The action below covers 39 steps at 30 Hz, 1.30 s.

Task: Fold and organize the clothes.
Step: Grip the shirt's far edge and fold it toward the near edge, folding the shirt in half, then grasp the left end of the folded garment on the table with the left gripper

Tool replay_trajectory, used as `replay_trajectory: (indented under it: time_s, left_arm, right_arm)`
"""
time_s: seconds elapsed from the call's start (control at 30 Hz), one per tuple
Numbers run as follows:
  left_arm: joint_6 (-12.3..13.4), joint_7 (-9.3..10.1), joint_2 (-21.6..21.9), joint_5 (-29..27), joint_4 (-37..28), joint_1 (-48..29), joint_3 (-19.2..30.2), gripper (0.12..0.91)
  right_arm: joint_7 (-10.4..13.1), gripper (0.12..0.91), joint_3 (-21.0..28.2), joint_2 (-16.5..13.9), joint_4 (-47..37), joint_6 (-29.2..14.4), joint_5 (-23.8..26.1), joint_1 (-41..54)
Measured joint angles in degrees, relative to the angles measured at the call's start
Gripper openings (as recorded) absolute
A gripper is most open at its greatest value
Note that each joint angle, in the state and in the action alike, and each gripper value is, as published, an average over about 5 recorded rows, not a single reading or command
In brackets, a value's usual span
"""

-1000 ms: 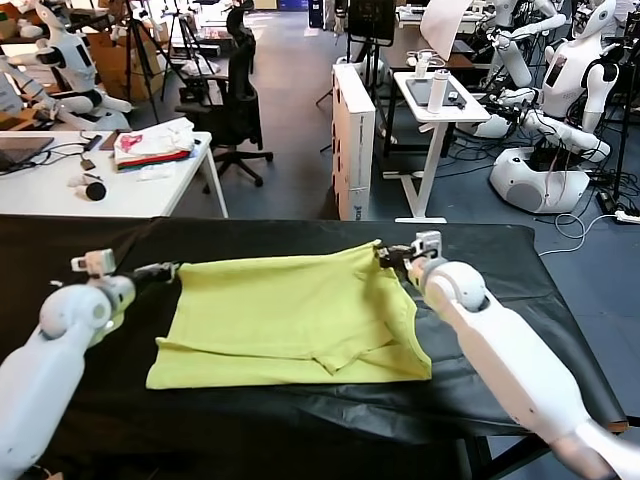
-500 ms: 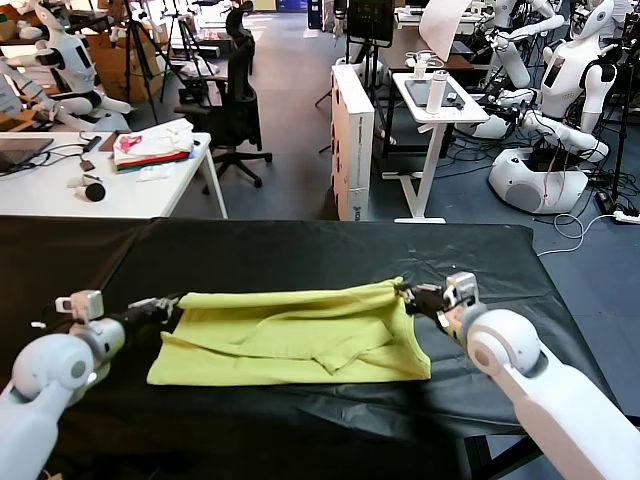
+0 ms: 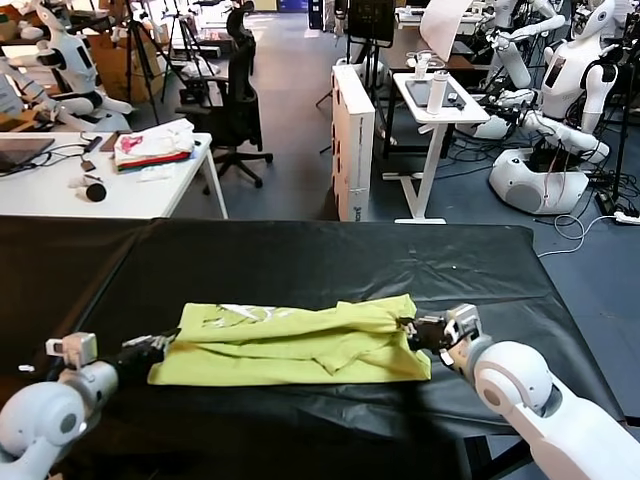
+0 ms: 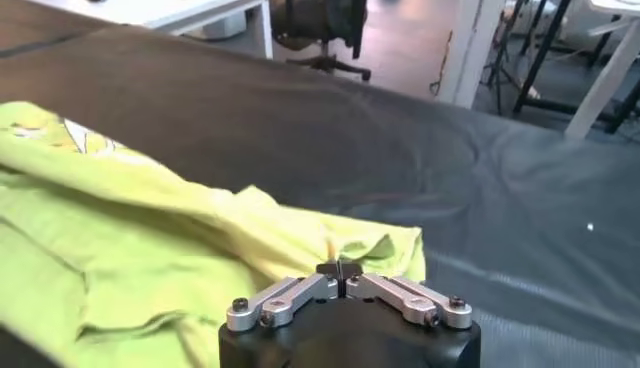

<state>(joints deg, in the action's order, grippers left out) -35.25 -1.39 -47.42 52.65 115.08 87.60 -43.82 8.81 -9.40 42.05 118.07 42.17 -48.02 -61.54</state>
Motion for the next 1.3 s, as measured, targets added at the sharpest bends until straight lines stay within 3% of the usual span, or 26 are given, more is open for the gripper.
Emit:
replay_trajectory:
  time_s: [0.37, 0.43, 0.5, 0.6, 0.73, 0.83, 0.97, 1.1, 1.3]
  left_arm:
    - [0.0, 0.28, -2.0, -1.5, 3.2, 5.4, -3.2, 0.147]
    - [0.1, 0.57, -2.5, -1.9, 3.2, 5.8, -3.3, 0.148]
    - [0.2, 0.87, -2.9, -2.3, 3.2, 5.8, -3.4, 0.169]
    - [0.3, 0.99, -3.4, -2.7, 3.4, 5.8, -3.9, 0.277]
    - [-0.2, 1.19, -3.5, -2.8, 4.0, 6.1, -5.0, 0.523]
    - [-0.3, 1.40, -3.5, -2.9, 3.9, 5.8, -5.8, 0.711]
    - [0.0, 2.68, -3.9, -3.0, 2.7, 3.8, -5.6, 0.879]
    - [0.4, 3.49, -4.8, -3.8, 0.3, -0.4, -3.7, 0.905]
    - [1.3, 3.11, -5.6, -4.9, -4.7, -6.4, -0.1, 0.907]
  right_arm:
    - [-0.4, 0.148, 0.2, 0.5, -0.6, -0.1, -0.1, -1.7]
    - [-0.6, 0.205, 0.1, 0.5, -0.6, -0.3, -0.3, -1.7]
    - [-0.8, 0.318, -0.2, 0.3, -0.3, -0.6, -0.6, -1.8]
    - [-0.9, 0.507, -0.8, 0.0, 0.2, -0.7, -1.3, -1.8]
    - [-0.7, 0.752, -1.8, 0.2, 0.3, -2.2, -2.0, -1.5]
    - [0.2, 0.871, -2.8, 1.4, -0.6, -4.5, -1.9, -0.6]
    - [0.7, 0.904, -3.2, 4.1, -3.0, -6.3, -0.5, 1.3]
    - [0.6, 0.907, -2.6, 7.2, -6.1, -6.6, 1.3, 3.4]
    - [0.4, 0.907, -2.3, 10.5, -10.3, -7.0, 2.8, 5.0]
